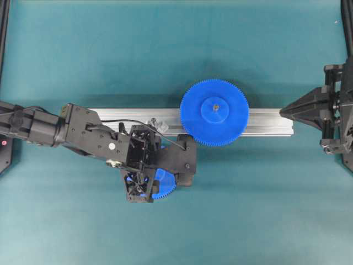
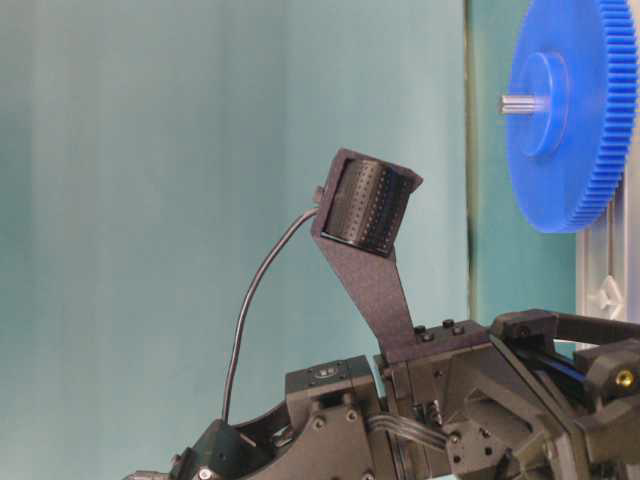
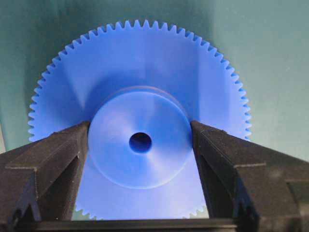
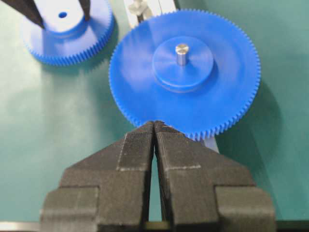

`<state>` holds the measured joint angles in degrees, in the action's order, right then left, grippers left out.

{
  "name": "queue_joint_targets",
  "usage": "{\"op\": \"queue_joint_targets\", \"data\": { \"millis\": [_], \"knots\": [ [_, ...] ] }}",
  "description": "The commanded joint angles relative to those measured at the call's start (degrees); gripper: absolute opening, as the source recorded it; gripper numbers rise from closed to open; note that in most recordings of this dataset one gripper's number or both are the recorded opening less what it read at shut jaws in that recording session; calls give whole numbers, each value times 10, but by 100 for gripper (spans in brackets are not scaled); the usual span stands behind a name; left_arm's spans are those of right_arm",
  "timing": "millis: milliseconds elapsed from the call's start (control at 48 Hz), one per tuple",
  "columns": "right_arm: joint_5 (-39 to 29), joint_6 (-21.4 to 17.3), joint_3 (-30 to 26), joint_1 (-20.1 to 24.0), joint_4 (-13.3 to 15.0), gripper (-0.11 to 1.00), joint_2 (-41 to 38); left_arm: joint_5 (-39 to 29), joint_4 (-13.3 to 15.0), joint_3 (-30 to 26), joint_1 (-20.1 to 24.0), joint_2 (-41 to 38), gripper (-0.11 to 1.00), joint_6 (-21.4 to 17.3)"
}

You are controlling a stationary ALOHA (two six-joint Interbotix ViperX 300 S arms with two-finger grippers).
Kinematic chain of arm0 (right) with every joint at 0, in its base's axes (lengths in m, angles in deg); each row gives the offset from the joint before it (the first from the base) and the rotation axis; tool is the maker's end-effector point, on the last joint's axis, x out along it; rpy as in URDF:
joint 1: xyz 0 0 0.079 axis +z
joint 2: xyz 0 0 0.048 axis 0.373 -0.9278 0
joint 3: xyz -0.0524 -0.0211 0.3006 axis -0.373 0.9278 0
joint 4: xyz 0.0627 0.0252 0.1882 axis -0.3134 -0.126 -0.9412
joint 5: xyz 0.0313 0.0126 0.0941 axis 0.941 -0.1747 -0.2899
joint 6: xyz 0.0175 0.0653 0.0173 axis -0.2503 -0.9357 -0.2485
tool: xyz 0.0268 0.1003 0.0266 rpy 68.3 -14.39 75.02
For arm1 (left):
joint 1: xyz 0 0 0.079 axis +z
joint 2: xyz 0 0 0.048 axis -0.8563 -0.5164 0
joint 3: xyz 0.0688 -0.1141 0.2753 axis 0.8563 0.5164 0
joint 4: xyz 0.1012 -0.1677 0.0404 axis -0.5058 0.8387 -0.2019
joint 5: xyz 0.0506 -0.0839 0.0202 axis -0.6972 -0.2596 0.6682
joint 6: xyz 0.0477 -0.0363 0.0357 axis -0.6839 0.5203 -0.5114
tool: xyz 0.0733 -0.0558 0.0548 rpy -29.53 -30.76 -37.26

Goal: Insert the small gear onto the shaft.
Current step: 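Lift the small blue gear upright with the left gripper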

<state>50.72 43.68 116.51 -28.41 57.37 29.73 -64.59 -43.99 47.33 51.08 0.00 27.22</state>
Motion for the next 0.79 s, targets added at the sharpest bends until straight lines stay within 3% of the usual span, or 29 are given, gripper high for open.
{"op": "queue_joint_targets", "data": {
  "millis": [0,584,771],
  "knots": [
    [3,-5,-7,-1,0,9,-3,0,-1,4,-2,-7,71,-1],
    [4,-4,-9,-1,0,9,-3,-4,-1,-4,-2,31,71,-6],
    [3,-4,-8,-2,1,9,-1,-40,-2,-22,-2,51,71,-7]
  ]
}}
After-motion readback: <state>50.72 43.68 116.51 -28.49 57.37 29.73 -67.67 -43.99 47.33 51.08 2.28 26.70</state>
